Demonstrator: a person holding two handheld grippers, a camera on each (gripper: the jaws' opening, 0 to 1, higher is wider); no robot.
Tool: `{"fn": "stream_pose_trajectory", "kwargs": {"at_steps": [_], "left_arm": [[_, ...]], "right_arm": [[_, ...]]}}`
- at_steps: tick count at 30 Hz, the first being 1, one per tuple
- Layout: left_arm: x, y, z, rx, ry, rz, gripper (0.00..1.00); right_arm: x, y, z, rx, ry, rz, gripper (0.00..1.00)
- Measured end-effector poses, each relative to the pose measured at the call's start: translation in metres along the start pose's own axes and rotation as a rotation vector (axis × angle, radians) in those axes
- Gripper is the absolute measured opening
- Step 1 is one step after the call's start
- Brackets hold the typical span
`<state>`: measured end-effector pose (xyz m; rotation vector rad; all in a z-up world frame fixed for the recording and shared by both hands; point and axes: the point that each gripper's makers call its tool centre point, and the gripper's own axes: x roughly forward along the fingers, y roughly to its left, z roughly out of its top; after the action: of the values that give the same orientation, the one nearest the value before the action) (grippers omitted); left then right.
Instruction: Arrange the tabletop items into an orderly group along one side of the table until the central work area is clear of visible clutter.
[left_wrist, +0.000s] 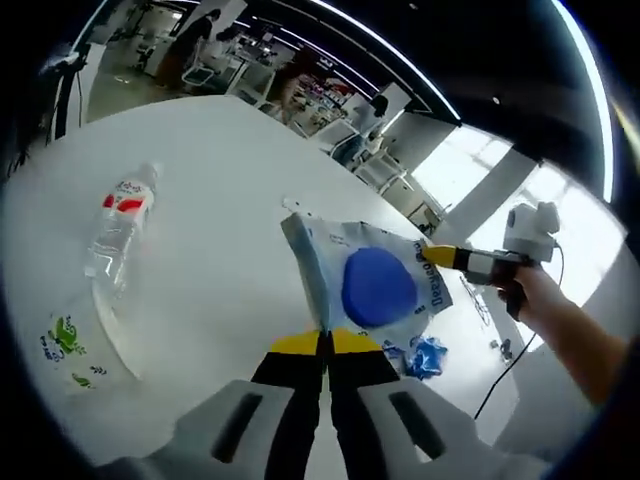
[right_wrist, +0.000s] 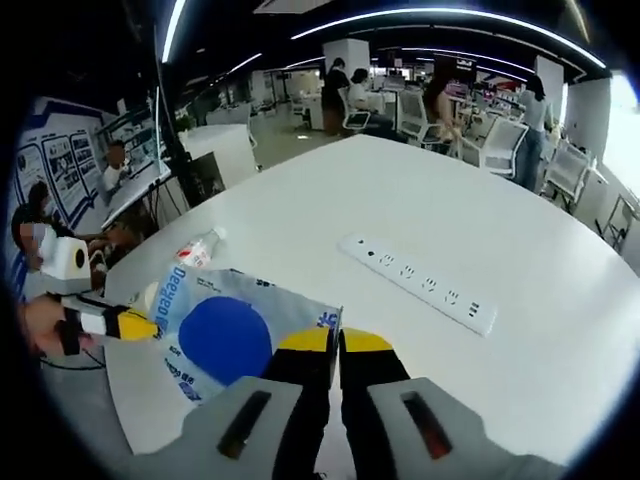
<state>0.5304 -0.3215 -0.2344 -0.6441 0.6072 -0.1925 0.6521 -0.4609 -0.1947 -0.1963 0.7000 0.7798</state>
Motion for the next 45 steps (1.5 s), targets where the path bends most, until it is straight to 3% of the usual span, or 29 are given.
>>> {"fn": "stream_pose_trajectory", "kwargs": {"at_steps": [10,22,33,45], "left_arm": [[0.006,-0.017,0.007,0.054,0.026,-0.048,0.00],[0.016,-0.023,0.020,0.087,0.047,-0.080,0.00],[0.028,-0.020,0.030,0.101,0.077,-0.097,0.00],[0.052,-0.012,0.022,0.132,0.138,-0.107,0.00]], "right_arm": [[-0.024,-0.016,-0.013,0.065,-0.023,-0.053,0.00],[-0.039,-0.024,-0.020,0.113,-0.049,-0.086,0.00],[-0.038,-0.025,-0.031,0.159,-0.051,-0.105,0.00],[-0.024,-0.033,-0.058,0.208,-0.016,-0.128,0.00]]}}
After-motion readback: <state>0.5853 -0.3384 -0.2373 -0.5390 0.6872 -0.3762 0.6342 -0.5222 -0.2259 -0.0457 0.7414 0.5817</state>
